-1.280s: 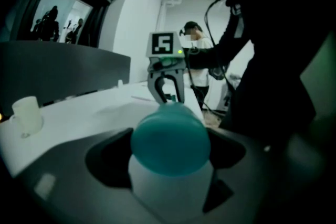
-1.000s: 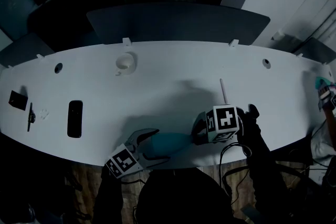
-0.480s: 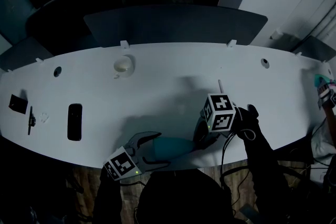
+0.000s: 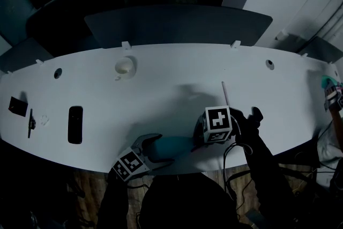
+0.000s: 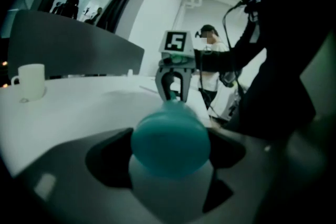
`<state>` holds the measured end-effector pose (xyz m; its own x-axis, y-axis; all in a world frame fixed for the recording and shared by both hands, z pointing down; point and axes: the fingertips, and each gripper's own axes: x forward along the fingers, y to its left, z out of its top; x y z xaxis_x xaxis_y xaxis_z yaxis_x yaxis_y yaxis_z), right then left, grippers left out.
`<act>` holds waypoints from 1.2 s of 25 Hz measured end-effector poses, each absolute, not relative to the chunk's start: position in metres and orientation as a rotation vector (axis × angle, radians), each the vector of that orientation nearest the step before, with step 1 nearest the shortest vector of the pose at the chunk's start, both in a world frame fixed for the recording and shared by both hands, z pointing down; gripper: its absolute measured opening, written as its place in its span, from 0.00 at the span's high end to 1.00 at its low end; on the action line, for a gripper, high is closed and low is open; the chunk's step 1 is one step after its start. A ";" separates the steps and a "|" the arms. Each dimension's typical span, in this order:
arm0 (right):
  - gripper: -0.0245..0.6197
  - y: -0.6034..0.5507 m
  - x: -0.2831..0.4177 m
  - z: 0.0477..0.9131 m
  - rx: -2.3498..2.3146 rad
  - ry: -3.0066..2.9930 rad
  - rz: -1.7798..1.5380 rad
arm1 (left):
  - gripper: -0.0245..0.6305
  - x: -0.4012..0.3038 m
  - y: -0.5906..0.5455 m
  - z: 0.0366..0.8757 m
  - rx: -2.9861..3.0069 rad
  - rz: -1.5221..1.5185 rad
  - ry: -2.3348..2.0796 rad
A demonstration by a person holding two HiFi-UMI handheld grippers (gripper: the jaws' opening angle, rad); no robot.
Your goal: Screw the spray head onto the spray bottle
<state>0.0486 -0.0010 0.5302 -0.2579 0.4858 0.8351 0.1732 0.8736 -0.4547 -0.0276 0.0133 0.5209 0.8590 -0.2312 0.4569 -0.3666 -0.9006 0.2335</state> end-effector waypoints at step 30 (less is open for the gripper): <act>0.54 -0.030 0.087 0.507 -0.106 -1.874 -0.142 | 0.31 -0.027 0.006 0.524 2.699 0.595 -0.493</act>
